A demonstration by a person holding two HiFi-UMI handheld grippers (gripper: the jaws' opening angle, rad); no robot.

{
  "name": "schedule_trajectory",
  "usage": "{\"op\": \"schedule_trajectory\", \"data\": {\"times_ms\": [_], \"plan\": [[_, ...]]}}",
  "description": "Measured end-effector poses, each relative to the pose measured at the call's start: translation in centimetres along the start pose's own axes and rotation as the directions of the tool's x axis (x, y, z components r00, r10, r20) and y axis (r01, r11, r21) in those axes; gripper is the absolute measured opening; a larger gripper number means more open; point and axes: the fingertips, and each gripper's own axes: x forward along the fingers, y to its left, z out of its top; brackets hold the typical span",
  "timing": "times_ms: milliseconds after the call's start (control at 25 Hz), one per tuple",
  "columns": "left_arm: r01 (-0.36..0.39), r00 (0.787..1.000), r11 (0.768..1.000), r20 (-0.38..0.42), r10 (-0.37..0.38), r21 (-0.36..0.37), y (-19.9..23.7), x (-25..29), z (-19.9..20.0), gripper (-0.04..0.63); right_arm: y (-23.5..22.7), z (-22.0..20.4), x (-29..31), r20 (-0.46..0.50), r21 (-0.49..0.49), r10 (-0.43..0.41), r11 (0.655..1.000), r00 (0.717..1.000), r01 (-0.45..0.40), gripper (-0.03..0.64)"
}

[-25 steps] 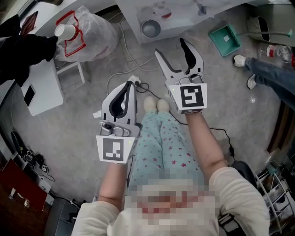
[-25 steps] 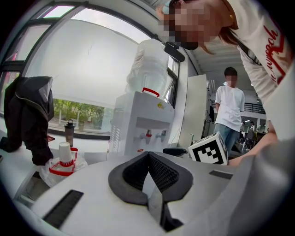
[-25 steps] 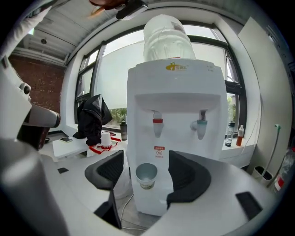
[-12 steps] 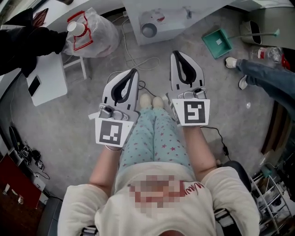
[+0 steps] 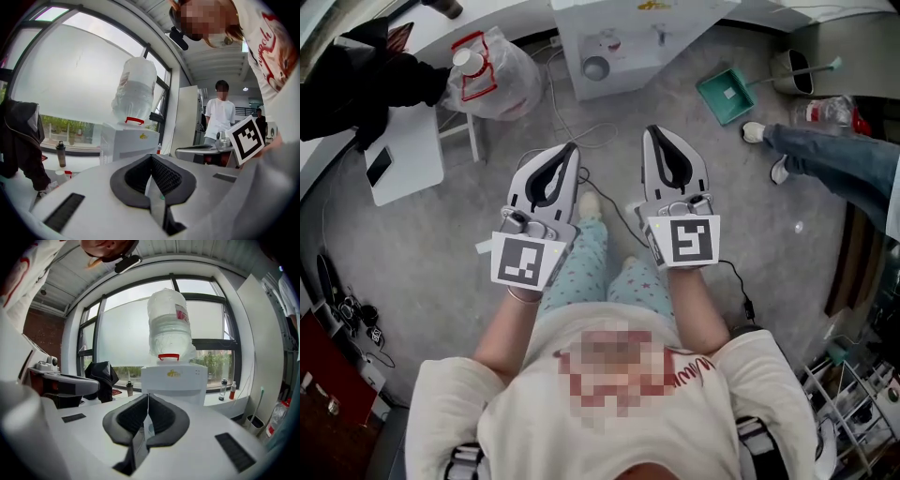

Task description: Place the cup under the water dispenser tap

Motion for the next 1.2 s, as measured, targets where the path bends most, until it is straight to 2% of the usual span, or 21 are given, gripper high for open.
{"op": "schedule_trajectory", "data": {"times_ms": [400,600,760,1000,1200], "plan": [[-0.019,0.996,0.998,0.086,0.014,0.052,-7.0,-5.6,3.2,0.02,1.6,3.8,-8.3,0.068,-0.035,0.058,0.998,0.996,-0.055,0.026],[-0.031,0.991,0.996,0.136,0.02,0.079,-13.8,-9.5,3.3,0.02,2.9,4.3,-15.6,0.099,-0.066,0.123,0.991,0.987,-0.116,0.026],[-0.052,0.984,0.995,0.174,0.036,0.088,-19.6,-13.2,3.0,0.02,3.7,4.3,-22.4,0.128,-0.093,0.144,0.987,0.981,-0.132,0.026],[-0.102,0.975,0.992,0.204,0.085,0.077,-28.3,-20.8,2.3,0.02,5.1,5.5,-33.7,0.162,-0.119,0.171,0.981,0.972,-0.152,0.026],[-0.112,0.974,0.989,0.21,0.09,0.099,-34.8,-25.1,3.1,0.02,6.1,5.6,-41.2,0.155,-0.125,0.209,0.974,0.966,-0.19,0.026]]}}
